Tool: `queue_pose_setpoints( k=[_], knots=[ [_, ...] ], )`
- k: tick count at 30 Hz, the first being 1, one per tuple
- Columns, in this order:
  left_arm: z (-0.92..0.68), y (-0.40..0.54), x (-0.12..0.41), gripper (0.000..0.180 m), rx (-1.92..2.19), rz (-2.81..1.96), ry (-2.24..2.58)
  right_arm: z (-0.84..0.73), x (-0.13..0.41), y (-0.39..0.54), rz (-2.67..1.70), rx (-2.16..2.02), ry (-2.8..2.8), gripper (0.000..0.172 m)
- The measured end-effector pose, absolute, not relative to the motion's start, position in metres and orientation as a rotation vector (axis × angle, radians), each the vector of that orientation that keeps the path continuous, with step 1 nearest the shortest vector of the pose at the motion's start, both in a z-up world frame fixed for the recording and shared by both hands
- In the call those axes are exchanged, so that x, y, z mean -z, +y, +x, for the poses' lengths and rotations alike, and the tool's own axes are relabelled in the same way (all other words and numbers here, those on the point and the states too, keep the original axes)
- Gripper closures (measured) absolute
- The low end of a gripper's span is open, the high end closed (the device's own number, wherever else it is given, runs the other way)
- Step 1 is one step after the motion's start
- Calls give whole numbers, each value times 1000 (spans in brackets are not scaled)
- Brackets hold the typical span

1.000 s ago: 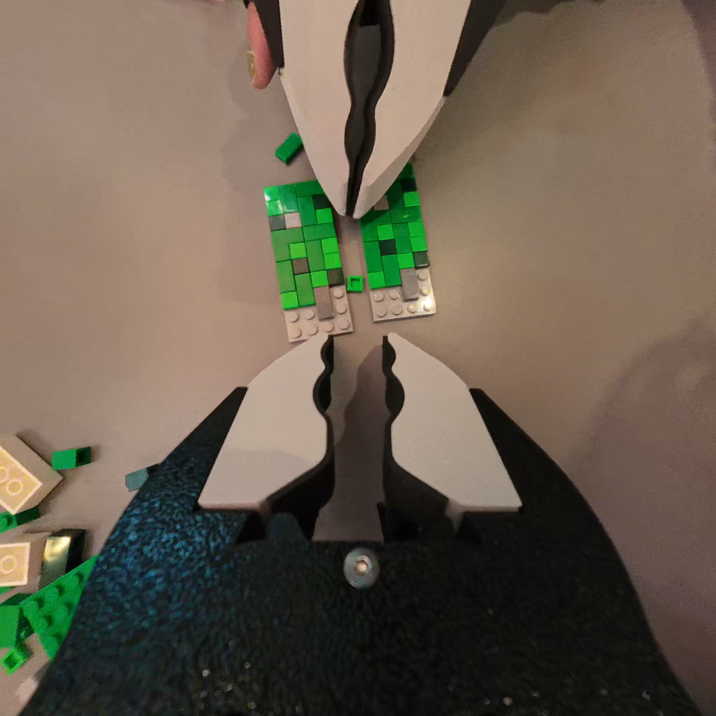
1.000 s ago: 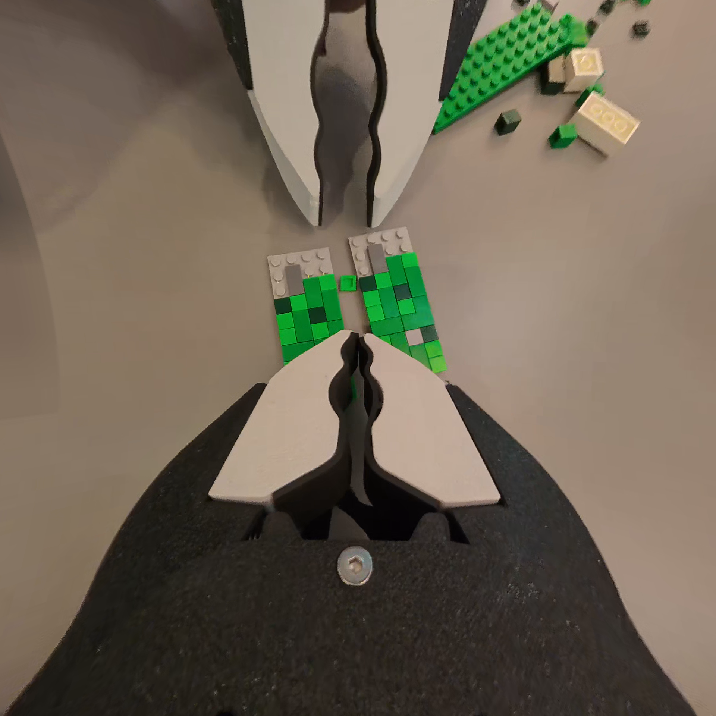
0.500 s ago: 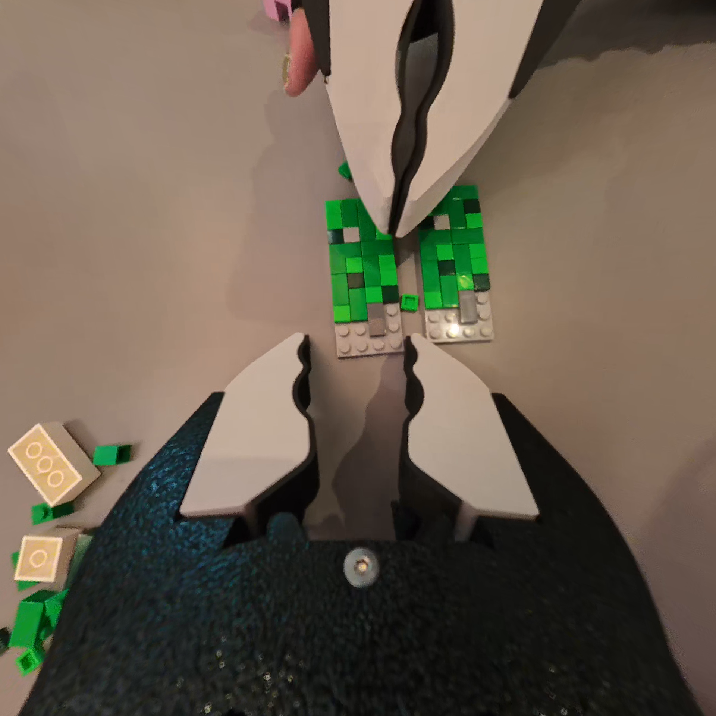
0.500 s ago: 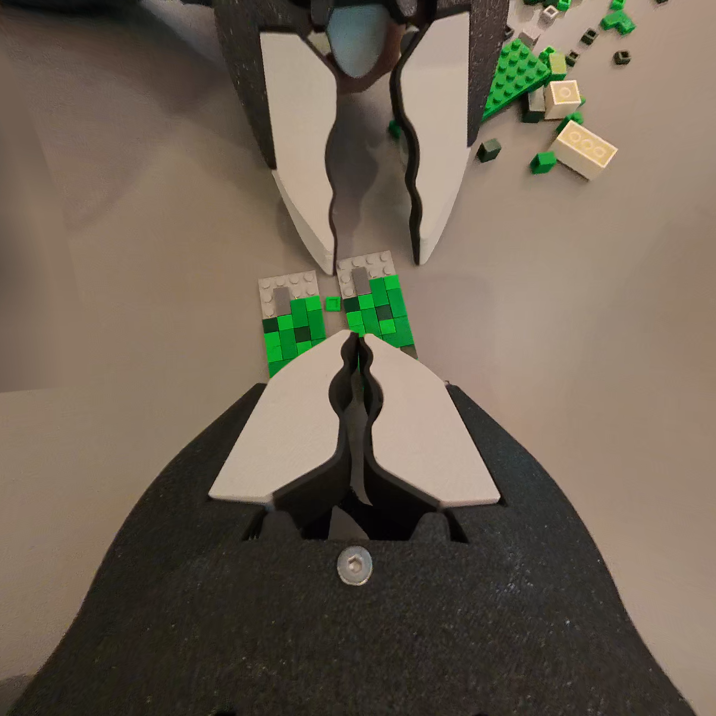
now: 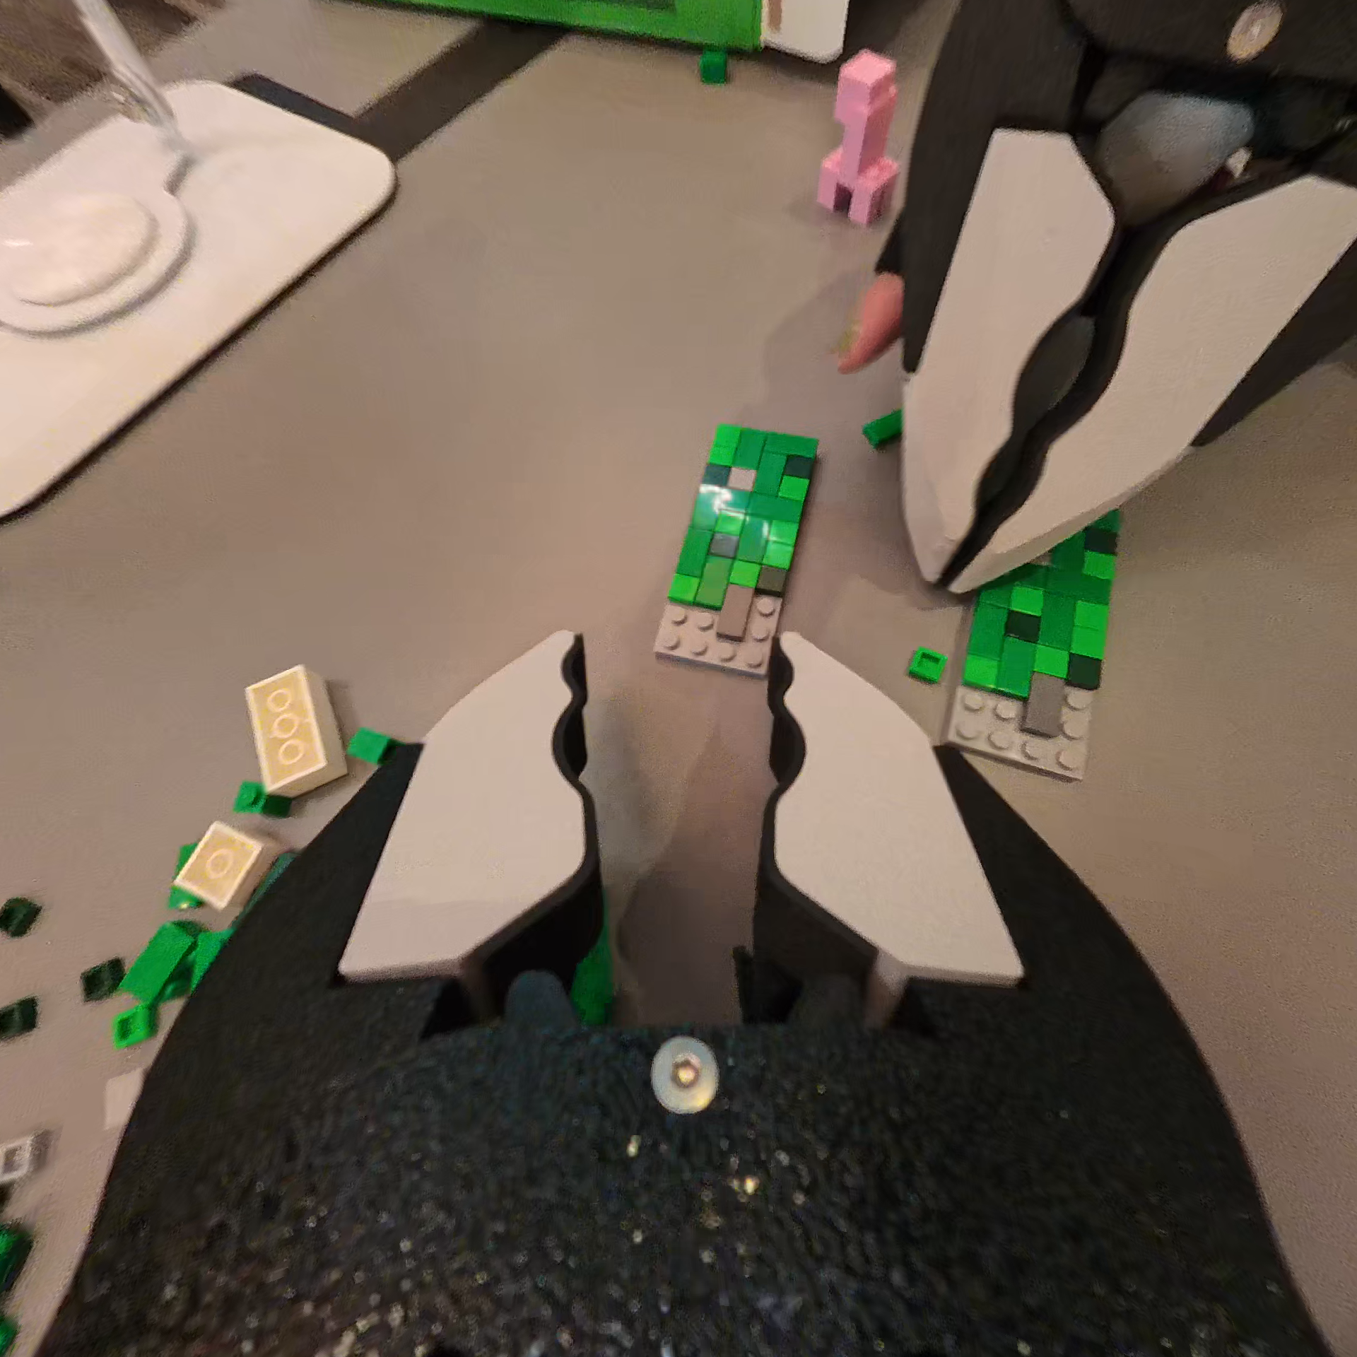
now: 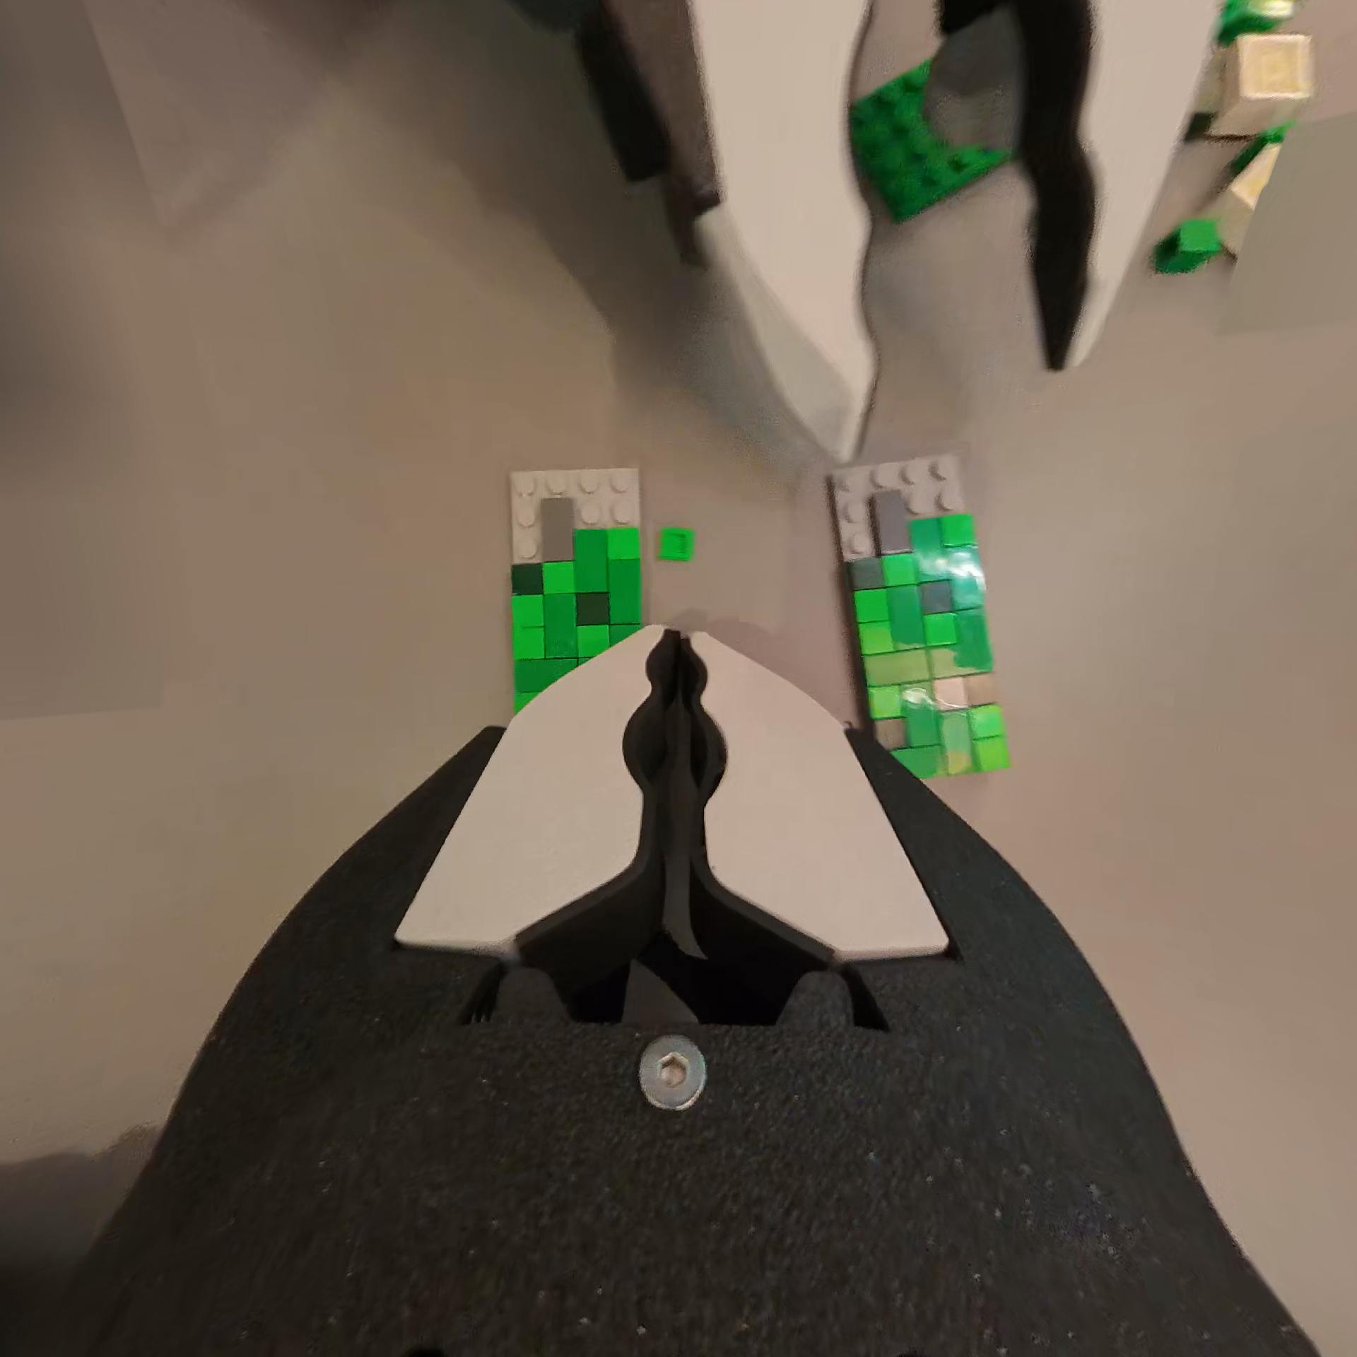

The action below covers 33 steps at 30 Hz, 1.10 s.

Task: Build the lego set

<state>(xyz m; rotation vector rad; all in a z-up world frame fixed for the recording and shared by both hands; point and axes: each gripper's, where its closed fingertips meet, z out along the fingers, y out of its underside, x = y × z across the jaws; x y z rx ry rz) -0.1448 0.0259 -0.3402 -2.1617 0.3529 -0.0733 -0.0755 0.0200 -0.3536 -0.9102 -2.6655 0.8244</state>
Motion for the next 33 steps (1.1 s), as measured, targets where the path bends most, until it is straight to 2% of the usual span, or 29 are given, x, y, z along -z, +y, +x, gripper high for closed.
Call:
queue_pose_setpoints(
  k=[3,7,11,12,16,24,28,33],
  knots=[
    [-151,20,330,136,71,-2092,323,-78,352,15,-898,-855,-2644,169],
    [-151,17,324,139,86,-2050,324,-88,350,6,-873,-895,-2589,155],
    [-146,13,325,140,83,-2047,385,-91,355,3,-822,-840,-2573,158],
    [-143,12,325,139,88,-2043,414,-90,355,1,-806,-844,-2572,164],
    [-129,5,327,138,89,-1991,576,-96,352,4,-835,-845,-2499,164],
    [-101,-5,314,161,-259,-1710,1009,-94,316,-5,-1015,-1404,-2336,165],
    [-92,-5,308,169,-402,-1599,1117,-90,308,-12,-1022,-1533,-2335,165],
    [-85,-8,310,178,-386,-1582,1170,-87,307,-16,-1034,-1570,-2355,165]
  ],
)
